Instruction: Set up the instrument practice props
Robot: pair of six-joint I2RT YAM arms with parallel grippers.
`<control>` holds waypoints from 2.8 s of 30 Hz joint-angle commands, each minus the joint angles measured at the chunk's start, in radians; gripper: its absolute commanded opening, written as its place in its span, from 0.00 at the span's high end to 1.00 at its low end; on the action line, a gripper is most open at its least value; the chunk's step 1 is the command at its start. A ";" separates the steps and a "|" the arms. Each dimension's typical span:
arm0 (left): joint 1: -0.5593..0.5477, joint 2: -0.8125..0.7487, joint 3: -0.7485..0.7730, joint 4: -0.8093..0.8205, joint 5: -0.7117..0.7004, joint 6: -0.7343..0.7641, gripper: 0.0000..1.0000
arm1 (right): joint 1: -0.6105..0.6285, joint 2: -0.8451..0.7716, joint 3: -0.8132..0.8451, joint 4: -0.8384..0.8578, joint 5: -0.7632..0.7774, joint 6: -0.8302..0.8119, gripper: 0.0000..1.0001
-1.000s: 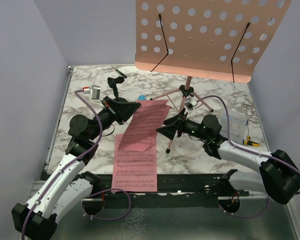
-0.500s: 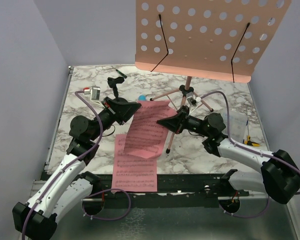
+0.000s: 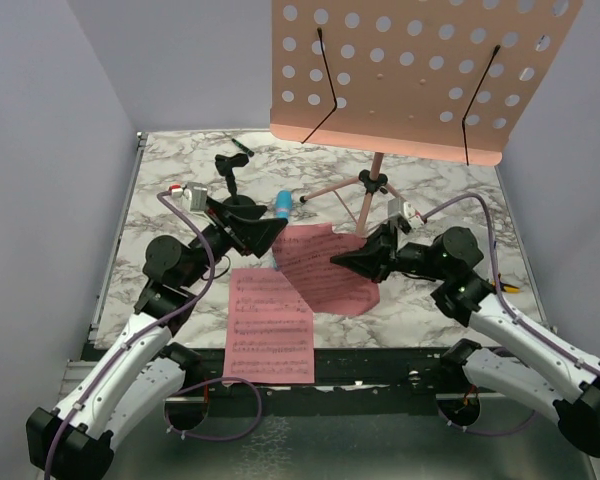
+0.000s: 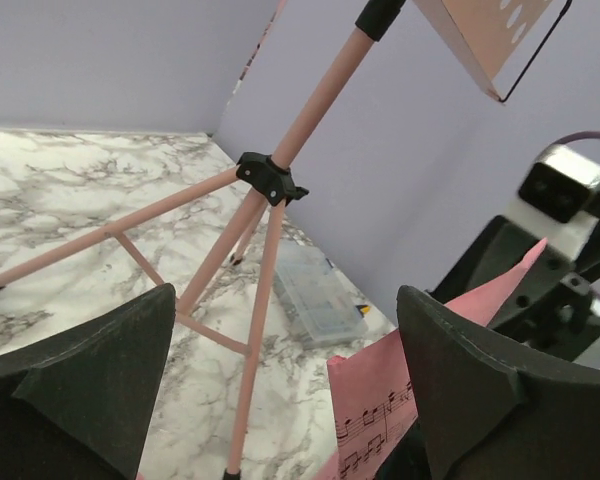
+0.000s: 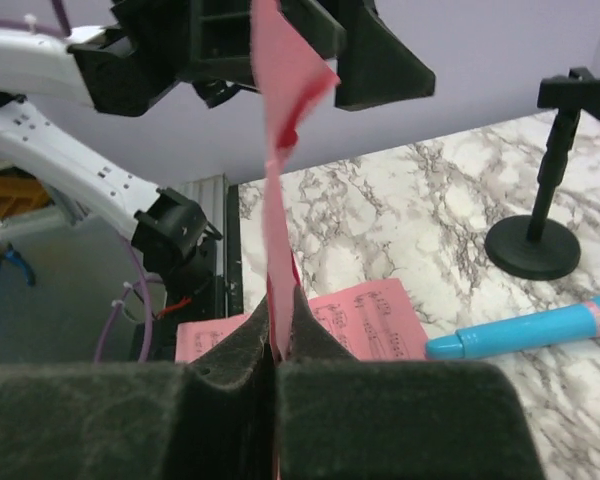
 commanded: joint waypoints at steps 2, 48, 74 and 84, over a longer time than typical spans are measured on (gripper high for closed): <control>0.006 -0.049 -0.018 -0.021 0.063 0.198 0.07 | 0.005 -0.104 0.093 -0.416 -0.093 -0.276 0.99; -0.471 0.050 -0.057 0.064 0.349 0.807 0.34 | 0.004 -0.138 0.145 -0.150 -0.055 -0.131 0.99; -0.562 -0.028 -0.054 0.223 0.308 0.612 0.63 | 0.004 -0.203 0.068 -0.157 0.273 -0.095 0.99; -0.564 -0.091 -0.077 0.240 0.233 0.575 0.64 | 0.004 -0.227 0.050 -0.168 0.318 -0.101 0.99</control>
